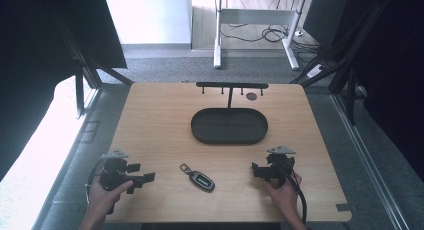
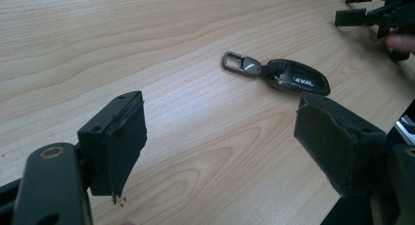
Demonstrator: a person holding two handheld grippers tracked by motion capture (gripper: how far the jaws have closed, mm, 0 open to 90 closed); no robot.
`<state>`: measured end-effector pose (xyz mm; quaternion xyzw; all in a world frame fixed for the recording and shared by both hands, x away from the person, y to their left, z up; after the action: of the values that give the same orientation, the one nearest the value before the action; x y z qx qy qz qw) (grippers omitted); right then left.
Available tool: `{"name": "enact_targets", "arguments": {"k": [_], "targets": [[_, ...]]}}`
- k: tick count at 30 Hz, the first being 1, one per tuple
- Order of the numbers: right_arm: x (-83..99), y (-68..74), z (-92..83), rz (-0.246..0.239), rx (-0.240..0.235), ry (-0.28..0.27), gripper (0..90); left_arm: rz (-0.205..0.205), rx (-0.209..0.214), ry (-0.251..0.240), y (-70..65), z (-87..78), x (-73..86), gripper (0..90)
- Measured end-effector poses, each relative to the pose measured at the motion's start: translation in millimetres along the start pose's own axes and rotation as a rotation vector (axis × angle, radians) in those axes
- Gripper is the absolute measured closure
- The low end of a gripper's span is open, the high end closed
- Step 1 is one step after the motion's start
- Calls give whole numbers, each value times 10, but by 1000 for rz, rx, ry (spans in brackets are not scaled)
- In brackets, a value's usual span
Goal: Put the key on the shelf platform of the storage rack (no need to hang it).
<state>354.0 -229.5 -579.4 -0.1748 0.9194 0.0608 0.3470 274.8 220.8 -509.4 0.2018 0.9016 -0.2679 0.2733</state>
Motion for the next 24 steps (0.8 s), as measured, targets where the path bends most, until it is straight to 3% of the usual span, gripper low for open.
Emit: {"name": "enact_targets", "arguments": {"k": [3, 6, 7, 11, 14, 15, 21, 24], "targets": [[-1, 0, -3, 1, -1, 4, 0, -8, -6, -4, 32, -5, 5, 199], [-17, -1, -18, -3, -5, 46, 16, -11, -10, -2, 43, -5, 9, 199], [-27, 4, -53, -18, -20, 72, 82, -8, -8, -2, 28, -7, 10, 199], [-34, 3, -142, 2, -49, 40, 140, 4, -5, -9, -13, -30, -1, 199], [-56, 9, -253, -18, -64, 1, 187, 6, -4, -12, -28, -34, -3, 199], [-72, 5, -314, -18, -93, -16, 200, 4, -5, -9, -18, -23, 0, 199], [-118, -59, -397, -25, -88, -46, 253, -1, -7, 1, 3, 2, 8, 199], [-145, -63, -421, -29, -107, -50, 278, -4, -10, -2, 1, -3, 8, 199]]}}
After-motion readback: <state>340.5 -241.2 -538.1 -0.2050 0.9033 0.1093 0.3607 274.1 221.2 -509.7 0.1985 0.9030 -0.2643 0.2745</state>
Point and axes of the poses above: each handheld gripper's, and its own axes: z roughly forward along the jaws, x roughly out of its underside, y roughly to its left, the point moved 5 cm from there along z, roughly forward along the jaws, and after that the axes turned 3 degrees about y, right-handed, at the moved point
